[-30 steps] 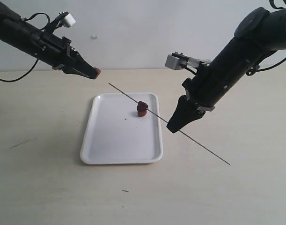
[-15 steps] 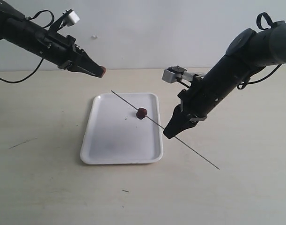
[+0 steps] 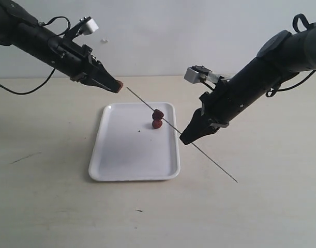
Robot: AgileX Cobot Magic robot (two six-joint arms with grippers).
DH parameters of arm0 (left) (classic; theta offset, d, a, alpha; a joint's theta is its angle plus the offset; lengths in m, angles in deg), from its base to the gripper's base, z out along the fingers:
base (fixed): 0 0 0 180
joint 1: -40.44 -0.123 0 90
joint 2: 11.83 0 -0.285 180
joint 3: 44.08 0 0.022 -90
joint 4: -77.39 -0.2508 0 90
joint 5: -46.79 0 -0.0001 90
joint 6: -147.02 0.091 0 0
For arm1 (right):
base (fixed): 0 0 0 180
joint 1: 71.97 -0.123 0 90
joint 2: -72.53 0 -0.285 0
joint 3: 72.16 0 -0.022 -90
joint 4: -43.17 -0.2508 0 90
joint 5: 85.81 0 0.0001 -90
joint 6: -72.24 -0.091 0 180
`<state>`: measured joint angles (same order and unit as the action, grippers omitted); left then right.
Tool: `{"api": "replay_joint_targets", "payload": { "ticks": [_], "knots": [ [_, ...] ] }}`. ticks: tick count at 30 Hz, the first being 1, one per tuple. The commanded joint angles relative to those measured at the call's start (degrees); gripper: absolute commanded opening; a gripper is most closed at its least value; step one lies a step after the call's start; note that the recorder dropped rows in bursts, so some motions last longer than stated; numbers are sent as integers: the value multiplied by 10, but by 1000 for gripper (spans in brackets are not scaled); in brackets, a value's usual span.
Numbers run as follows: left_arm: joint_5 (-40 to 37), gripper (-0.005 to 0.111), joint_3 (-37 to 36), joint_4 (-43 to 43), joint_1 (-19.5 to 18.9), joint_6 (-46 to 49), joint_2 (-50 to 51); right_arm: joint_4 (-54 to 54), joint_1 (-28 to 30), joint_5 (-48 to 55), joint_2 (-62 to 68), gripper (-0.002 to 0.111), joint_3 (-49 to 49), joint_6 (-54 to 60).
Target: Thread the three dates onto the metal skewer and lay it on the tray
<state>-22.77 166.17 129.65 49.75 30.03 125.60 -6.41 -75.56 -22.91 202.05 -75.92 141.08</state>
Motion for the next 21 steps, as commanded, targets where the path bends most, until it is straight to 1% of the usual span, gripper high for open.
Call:
{"api": "replay_joint_targets", "payload": {
  "ticks": [1,13,21],
  "knots": [
    [-4,23,-1,5,12,-1,-6,-11,2,21,-4,0,-1,12],
    [-4,23,-1,6,22,0,-6,-12,2,24,-4,0,-1,12],
    [-4,23,-1,-1,41,2,-6,-26,2,35,-4,0,-1,34]
  ]
}}
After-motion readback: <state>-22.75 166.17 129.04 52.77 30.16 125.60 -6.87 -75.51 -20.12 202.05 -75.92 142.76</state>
